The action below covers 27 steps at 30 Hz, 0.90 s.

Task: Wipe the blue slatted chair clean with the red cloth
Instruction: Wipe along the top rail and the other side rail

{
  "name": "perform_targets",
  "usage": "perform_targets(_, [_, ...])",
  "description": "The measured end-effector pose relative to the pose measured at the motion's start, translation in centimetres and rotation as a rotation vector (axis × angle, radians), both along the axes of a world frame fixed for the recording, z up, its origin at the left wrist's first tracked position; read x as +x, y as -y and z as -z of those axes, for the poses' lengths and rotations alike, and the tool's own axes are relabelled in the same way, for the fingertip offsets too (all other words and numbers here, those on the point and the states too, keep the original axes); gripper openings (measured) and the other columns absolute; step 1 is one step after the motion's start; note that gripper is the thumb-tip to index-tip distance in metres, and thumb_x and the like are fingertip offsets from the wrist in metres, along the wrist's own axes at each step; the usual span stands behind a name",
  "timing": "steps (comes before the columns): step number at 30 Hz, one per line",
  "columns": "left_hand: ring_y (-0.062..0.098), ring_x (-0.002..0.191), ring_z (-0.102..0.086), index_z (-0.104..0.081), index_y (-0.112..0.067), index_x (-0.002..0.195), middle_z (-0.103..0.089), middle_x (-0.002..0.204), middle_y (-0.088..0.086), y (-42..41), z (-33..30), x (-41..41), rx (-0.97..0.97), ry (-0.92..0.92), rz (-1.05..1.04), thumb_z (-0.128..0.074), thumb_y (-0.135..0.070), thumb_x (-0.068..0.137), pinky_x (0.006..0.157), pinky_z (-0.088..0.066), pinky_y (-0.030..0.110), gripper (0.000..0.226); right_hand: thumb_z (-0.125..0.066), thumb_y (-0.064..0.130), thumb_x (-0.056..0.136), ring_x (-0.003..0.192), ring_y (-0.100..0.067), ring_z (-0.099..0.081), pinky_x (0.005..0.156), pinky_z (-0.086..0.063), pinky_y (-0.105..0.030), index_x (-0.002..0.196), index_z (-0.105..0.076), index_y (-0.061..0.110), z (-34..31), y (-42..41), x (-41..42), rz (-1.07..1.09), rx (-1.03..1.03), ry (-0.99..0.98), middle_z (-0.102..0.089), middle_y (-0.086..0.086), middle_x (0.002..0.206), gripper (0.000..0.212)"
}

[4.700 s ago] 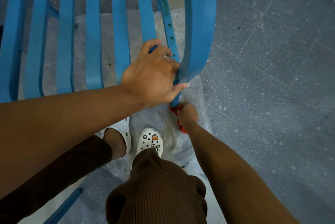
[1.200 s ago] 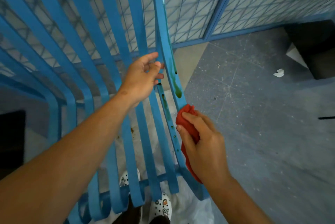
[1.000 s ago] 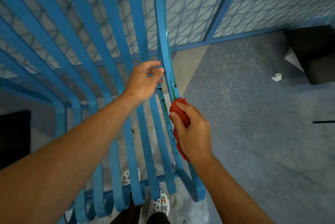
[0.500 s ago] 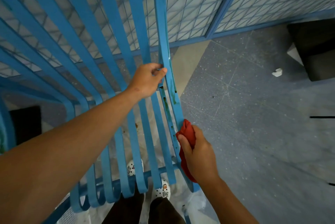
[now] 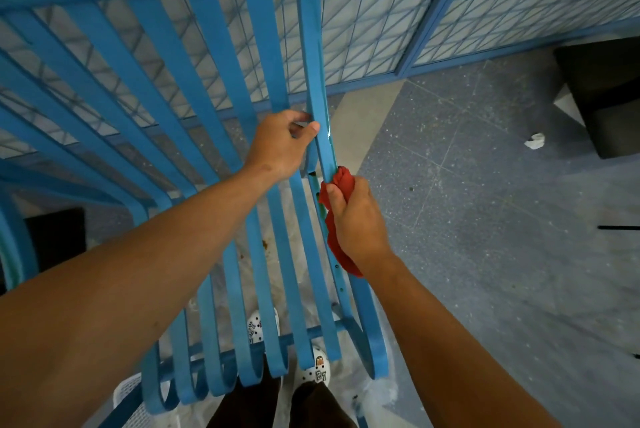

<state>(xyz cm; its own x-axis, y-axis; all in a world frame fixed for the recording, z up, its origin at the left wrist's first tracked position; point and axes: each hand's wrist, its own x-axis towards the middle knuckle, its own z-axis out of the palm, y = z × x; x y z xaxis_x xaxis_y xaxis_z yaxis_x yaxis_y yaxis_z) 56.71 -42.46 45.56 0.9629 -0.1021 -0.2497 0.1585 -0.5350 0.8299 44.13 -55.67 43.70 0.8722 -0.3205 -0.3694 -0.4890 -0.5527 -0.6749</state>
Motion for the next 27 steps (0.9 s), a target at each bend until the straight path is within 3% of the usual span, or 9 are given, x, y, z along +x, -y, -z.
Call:
perform_targets(5, [0.011, 0.094, -0.07, -0.072, -0.012, 0.116, -0.075, 0.104, 0.001, 0.4, -0.3, 0.3, 0.033, 0.032, 0.043, -0.064, -0.031, 0.099, 0.088, -0.055, 0.027, 0.027, -0.043, 0.057, 0.101, 0.096, -0.014, -0.066, 0.085, -0.059, -0.042, 0.127, -0.051, 0.026, 0.1, 0.8, -3.3, -0.013, 0.029, -0.061, -0.064, 0.005, 0.111, 0.041])
perform_targets(8, [0.012, 0.095, -0.07, -0.072, -0.01, 0.117, -0.076, 0.106, 0.002, 0.3, -0.4, 0.5, 0.029, 0.023, 0.056, -0.065, -0.029, 0.098, 0.091, -0.057, 0.03, 0.027, -0.039, 0.06, 0.099, 0.092, -0.011, -0.067, 0.084, -0.06, -0.041, 0.128, -0.052, 0.029, 0.2, 1.3, -6.7, -0.022, 0.018, -0.095, -0.066, 0.008, 0.106, 0.045])
perform_targets(12, [0.015, 0.096, -0.071, -0.071, -0.008, 0.116, -0.076, 0.106, 0.005, 0.2, -0.3, 0.9, 0.025, -0.019, 0.077, -0.066, -0.027, 0.098, 0.093, -0.058, 0.038, 0.027, -0.046, 0.047, 0.104, 0.097, -0.007, -0.065, 0.088, -0.059, -0.037, 0.129, -0.056, 0.025, -0.2, 2.0, -8.2, -0.033, 0.023, -0.096, -0.066, 0.008, 0.114, 0.035])
perform_targets(14, [0.016, 0.094, -0.072, -0.071, -0.008, 0.114, -0.076, 0.105, 0.005, 0.2, -0.5, 1.0, 0.016, -0.042, 0.075, -0.066, -0.027, 0.098, 0.092, -0.059, 0.04, 0.026, -0.047, 0.042, 0.105, 0.109, -0.007, -0.061, 0.097, -0.056, -0.035, 0.143, -0.046, 0.024, -0.4, 1.7, -7.3, -0.039, 0.052, -0.086, -0.059, 0.012, 0.131, 0.042])
perform_targets(16, [0.014, 0.089, -0.072, -0.072, -0.009, 0.111, -0.075, 0.101, 0.003, 0.1, -0.5, 1.2, 0.028, -0.059, 0.089, -0.065, -0.028, 0.098, 0.091, -0.059, 0.04, 0.023, -0.047, 0.037, 0.107, 0.111, -0.001, -0.057, 0.1, -0.052, -0.031, 0.154, -0.033, 0.029, -0.9, 0.9, -6.0, -0.009, 0.116, -0.076, -0.053, 0.019, 0.13, 0.05])
perform_targets(20, [0.013, 0.085, -0.072, -0.074, -0.012, 0.104, -0.075, 0.095, 0.0, 0.0, -0.9, 1.6, 0.063, -0.078, 0.149, -0.063, -0.029, 0.1, 0.089, -0.059, 0.04, 0.021, -0.044, 0.034, 0.108, 0.097, -0.006, -0.065, 0.088, -0.058, -0.036, 0.137, -0.048, 0.031, -0.7, 0.1, -2.7, 0.046, 0.156, -0.017, -0.065, 0.012, 0.112, 0.029])
perform_targets(23, [0.015, 0.086, -0.073, -0.074, -0.011, 0.106, -0.076, 0.096, 0.002, 0.0, -1.1, 1.6, 0.083, -0.083, 0.167, -0.063, -0.031, 0.1, 0.088, -0.059, 0.039, 0.024, -0.042, 0.035, 0.108, 0.084, -0.002, -0.062, 0.075, -0.052, -0.025, 0.126, -0.054, 0.029, -0.7, 0.1, -1.0, 0.069, 0.182, -0.013, -0.061, 0.019, 0.097, 0.022])
perform_targets(27, [0.012, 0.083, -0.072, -0.074, -0.011, 0.107, -0.076, 0.096, 0.001, -0.1, -1.1, 1.6, 0.083, -0.084, 0.17, -0.062, -0.031, 0.1, 0.084, -0.059, 0.034, 0.024, -0.045, 0.035, 0.108, 0.09, 0.001, -0.063, 0.076, -0.051, -0.015, 0.109, -0.051, 0.045, -0.9, -0.2, -1.8, 0.075, 0.215, 0.055, -0.063, 0.02, 0.099, 0.012])
